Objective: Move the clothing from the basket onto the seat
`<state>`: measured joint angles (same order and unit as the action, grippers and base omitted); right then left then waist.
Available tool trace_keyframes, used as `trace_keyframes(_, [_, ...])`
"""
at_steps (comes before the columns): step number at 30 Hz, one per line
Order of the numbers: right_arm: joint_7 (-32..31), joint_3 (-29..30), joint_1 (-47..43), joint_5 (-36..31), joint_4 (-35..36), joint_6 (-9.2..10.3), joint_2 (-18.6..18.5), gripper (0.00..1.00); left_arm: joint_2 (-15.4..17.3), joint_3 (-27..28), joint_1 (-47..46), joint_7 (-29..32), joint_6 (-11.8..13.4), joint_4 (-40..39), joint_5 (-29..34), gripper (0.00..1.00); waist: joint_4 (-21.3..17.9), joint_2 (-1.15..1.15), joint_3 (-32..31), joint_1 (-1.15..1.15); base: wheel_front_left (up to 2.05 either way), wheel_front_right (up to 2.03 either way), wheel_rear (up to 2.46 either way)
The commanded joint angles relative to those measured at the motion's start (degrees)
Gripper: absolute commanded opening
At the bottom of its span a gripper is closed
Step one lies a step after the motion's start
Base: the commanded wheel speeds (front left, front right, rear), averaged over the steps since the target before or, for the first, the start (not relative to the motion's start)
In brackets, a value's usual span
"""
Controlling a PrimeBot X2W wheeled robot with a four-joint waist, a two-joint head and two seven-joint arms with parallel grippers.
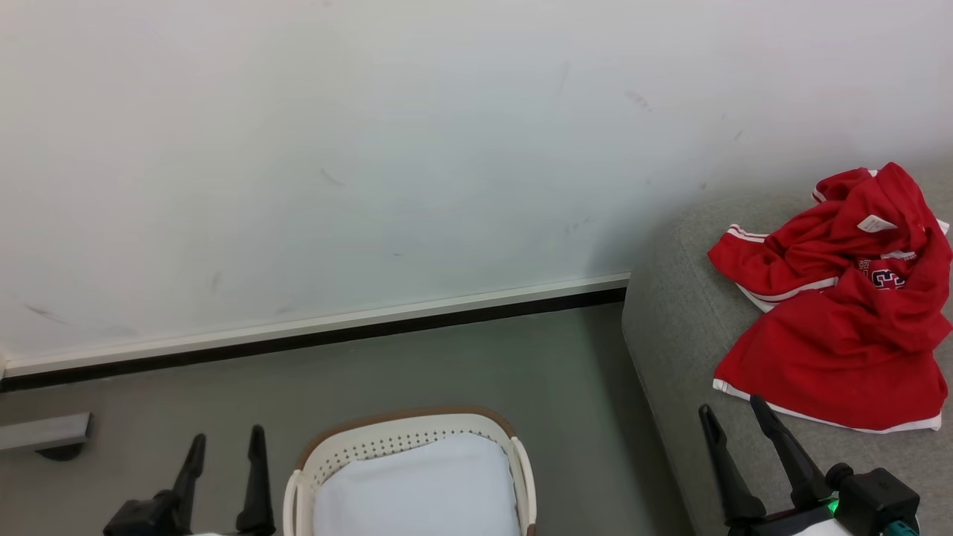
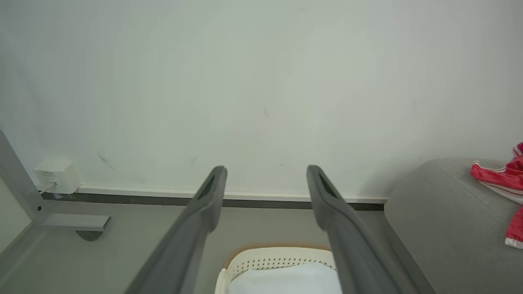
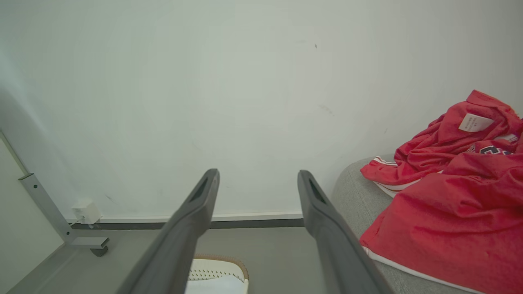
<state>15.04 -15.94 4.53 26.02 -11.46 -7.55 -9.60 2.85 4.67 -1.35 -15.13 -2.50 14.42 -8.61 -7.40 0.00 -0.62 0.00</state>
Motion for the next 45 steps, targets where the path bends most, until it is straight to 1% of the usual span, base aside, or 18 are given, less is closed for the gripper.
trace_keyframes(1, [0.19, 0.39, -0.07, -0.97, -0.44, 0.13, 0.1, 1.0, 0.16, 0.08, 0.57, -0.03, -0.17, 0.16, -0.05, 1.0, -0.05, 0.0, -0.01, 0.0, 0.0, 0.0, 0.0])
trace_keyframes(6, [0.19, 1.06, 0.28, -1.37, -1.04, 0.13, 0.4, 1.0, 0.13, -0.48, 0.59, -0.03, 0.12, 0.59, -1.04, 1.0, -0.03, 0.0, -0.14, 0.0, 0.0, 0.0, 0.0])
trace_keyframes(13, [0.19, 1.52, 0.38, -1.12, -1.32, 0.13, 0.94, 1.0, 0.13, -0.73, 0.24, -0.03, 0.16, 1.1, -0.69, 1.0, -0.05, 0.0, -0.2, 0.0, 0.0, 0.0, 0.0])
trace_keyframes(21, [0.19, 1.11, 0.72, -0.67, -1.44, 0.13, 1.02, 1.0, 0.12, -0.83, -0.03, -0.03, -0.33, 1.48, -1.16, 1.0, -0.07, 0.0, -0.14, 0.0, 0.0, 0.0, 0.0])
trace_keyframes(22, [0.0, 1.14, 0.14, -1.04, -1.37, 0.0, 0.9, 0.0, -0.03, -1.03, -0.02, 0.0, -0.35, 1.54, -0.47, 0.0, -0.07, 0.0, -0.15, 0.0, 0.0, 0.0, 0.0])
trace_keyframes(25, [-0.24, 1.12, -0.5, -0.42, -2.23, 0.0, 1.02, 0.0, -0.34, -0.88, 0.15, 0.4, -0.39, 2.91, -1.1, 0.0, -0.05, 0.0, -0.14, 0.0, 0.0, 0.0, 0.0])
trace_keyframes(30, [-1.54, 2.42, -0.4, 4.59, -2.14, 0.01, 1.24, 0.0, -0.3, -0.05, -0.81, 2.55, -0.72, 3.34, -6.81, 0.0, 0.27, 0.0, -0.11, 0.0, 0.0, 0.0, 0.0])
trace_keyframes(45, [-5.1, 5.88, 0.18, 17.54, -2.21, 0.02, 1.84, 0.0, -0.19, -0.27, -1.2, 5.86, -1.6, 1.87, -22.53, 0.0, 1.16, 0.0, 0.01, 0.0, 0.0, 0.0, 0.0])
